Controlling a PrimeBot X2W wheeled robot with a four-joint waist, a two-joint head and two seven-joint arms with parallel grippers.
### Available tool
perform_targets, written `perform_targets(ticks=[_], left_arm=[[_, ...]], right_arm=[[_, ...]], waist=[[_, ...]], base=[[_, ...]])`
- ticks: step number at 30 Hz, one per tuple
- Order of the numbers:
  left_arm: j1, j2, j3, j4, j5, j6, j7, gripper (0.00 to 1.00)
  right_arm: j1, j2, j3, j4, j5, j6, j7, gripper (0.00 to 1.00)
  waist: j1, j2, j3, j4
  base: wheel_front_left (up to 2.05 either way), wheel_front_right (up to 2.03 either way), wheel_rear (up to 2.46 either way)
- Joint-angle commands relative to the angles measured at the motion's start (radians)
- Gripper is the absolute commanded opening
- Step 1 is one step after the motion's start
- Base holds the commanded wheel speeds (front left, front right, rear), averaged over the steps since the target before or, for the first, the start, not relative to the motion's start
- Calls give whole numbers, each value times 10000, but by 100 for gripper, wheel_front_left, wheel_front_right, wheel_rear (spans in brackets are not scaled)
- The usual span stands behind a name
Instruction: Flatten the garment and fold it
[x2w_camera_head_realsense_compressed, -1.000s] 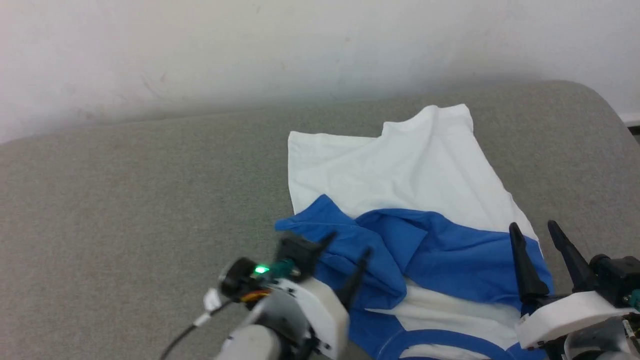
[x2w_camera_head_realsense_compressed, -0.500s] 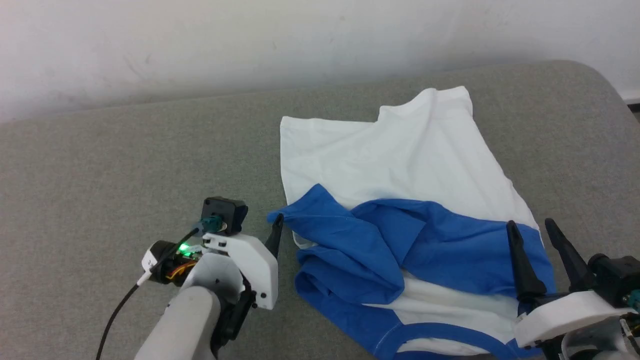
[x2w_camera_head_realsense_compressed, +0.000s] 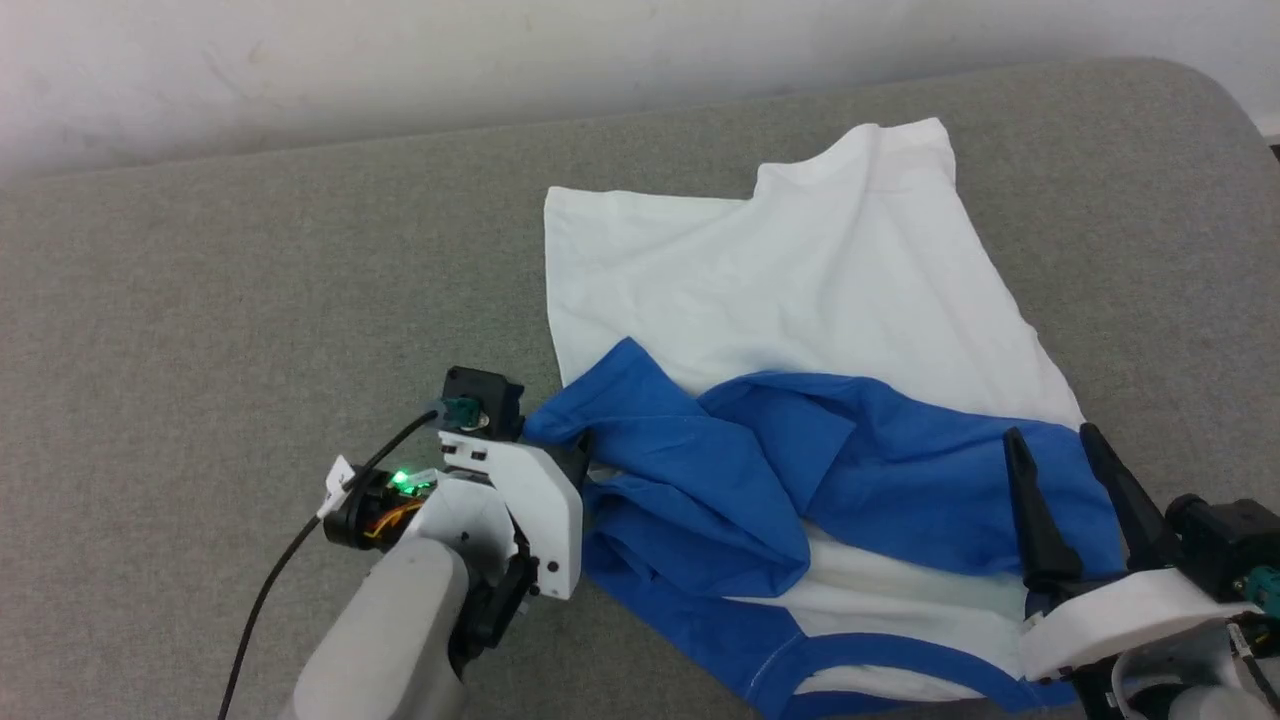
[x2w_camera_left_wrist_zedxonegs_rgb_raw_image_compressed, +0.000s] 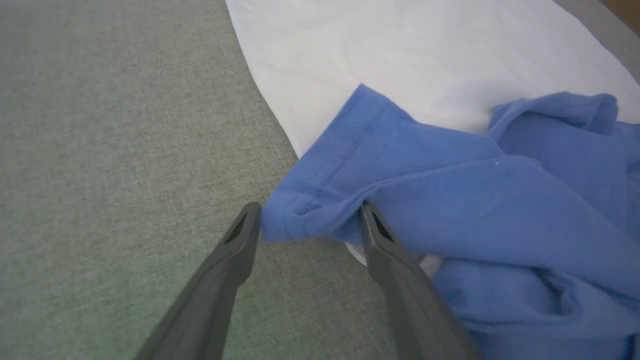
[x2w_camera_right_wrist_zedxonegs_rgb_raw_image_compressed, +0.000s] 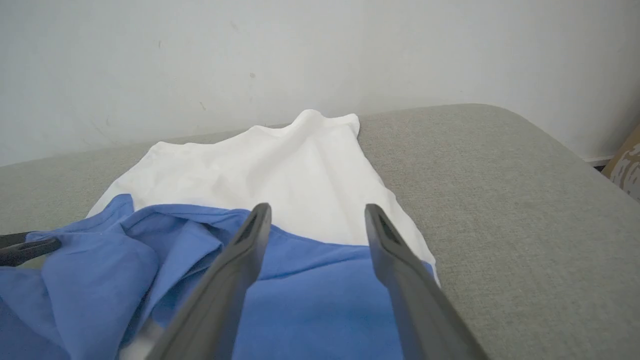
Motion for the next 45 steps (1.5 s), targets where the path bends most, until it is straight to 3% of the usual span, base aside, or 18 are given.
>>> perform_targets(ticks=[1, 6, 7, 8, 19, 26, 34, 42, 43, 44, 45], left_arm=[[-170, 77, -57, 100, 77, 35, 97, 100], [-229, 90, -81, 169, 73, 30, -87, 100], [-230, 89, -113, 168, 50, -35, -127, 19], [-233, 96, -139, 168, 39, -86, -167, 0], [-252, -7, -368, -1220, 262, -152, -1305, 0], [-736, -721, -1407, -2257, 560, -327, -1366, 0], [-1688, -1173, -2867, -1012, 304, -283, -1680, 0], [-2636, -1189, -4715, 206, -1043, 378, -2764, 0], [-2708, -1189, -4999, 393, -1218, 409, -2803, 27], [-2779, -1189, -5275, 585, -1366, 445, -2819, 100], [-2846, -1190, -5520, 749, -1490, 484, -2843, 100]], right_arm=[[-187, 37, 41, 39, 46, -21, -86, 100], [-264, 51, 80, 145, 61, -21, -156, 100], [-278, 53, 84, 175, 64, -21, -170, 100], [-285, 55, 85, 204, 66, -21, -183, 100], [-257, 29, -51, 361, 11, -21, -134, 100], [-344, 81, -735, 215, -6, -21, -96, 100], [-522, 116, -958, 391, 355, -21, -253, 100], [-681, 118, -719, 802, 706, -21, -592, 100], [-699, 118, -701, 857, 729, -21, -630, 100], [-715, 118, -686, 908, 748, -21, -667, 100], [-729, 118, -672, 956, 762, -21, -693, 100]], waist=[[-2, 0, 68, -22], [-2, 0, 152, -41], [-2, 0, 156, -40], [-2, 0, 150, -35], [-2, 0, -389, -132], [-2, 0, -457, -823], [-2, 0, -91, -1874], [-2, 0, 275, -2494], [-2, 0, 301, -2512], [-2, 0, 318, -2518], [-2, 0, 330, -2514]], base=[[0, 0, 0], [0, 0, 0], [0, 0, 0], [0, 0, 0], [0, 0, 0], [0, 0, 0], [0, 0, 0], [0, 0, 0], [0, 0, 0], [0, 0, 0], [0, 0, 0]])
